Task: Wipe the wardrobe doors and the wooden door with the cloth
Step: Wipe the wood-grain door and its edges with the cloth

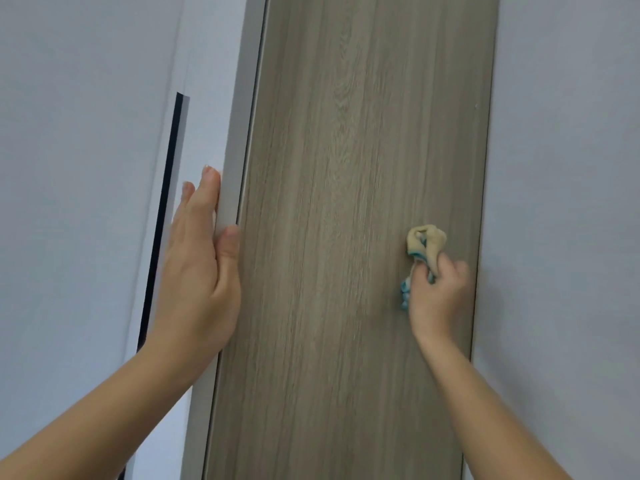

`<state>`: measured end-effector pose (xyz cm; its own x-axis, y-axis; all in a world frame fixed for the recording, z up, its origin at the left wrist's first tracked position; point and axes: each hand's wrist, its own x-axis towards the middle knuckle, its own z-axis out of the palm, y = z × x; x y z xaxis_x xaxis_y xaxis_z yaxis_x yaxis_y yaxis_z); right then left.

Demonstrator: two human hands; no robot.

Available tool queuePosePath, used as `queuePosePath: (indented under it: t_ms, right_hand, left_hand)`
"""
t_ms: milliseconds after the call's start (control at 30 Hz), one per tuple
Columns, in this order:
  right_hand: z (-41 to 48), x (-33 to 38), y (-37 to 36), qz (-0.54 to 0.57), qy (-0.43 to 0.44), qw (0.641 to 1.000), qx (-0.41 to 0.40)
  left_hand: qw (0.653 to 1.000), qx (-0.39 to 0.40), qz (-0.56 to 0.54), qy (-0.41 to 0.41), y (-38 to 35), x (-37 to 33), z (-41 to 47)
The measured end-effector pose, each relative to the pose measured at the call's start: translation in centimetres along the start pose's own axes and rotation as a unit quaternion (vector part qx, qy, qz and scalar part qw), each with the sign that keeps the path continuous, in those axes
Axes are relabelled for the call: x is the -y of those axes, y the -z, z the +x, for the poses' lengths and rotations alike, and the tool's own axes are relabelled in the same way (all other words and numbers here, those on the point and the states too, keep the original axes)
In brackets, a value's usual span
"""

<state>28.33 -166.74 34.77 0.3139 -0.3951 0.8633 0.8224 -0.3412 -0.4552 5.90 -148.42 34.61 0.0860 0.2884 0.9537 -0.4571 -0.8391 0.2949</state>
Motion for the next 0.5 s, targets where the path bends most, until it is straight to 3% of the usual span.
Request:
queuePosePath:
  t_ms: [333, 500]
  right_hand:
    - [-10.7, 13.0, -0.2, 0.135, 0.181, 0.973, 0.050]
    - [-14.9, 15.0, 0.2, 0.162, 0.264, 0.945, 0.105]
  left_hand:
    - [0.993, 0.045, -0.097, 0.049, 2.1, -0.3, 1.0]
    - [0.979, 0.080, -0.164, 0.087, 3.5, -0.5, 1.5]
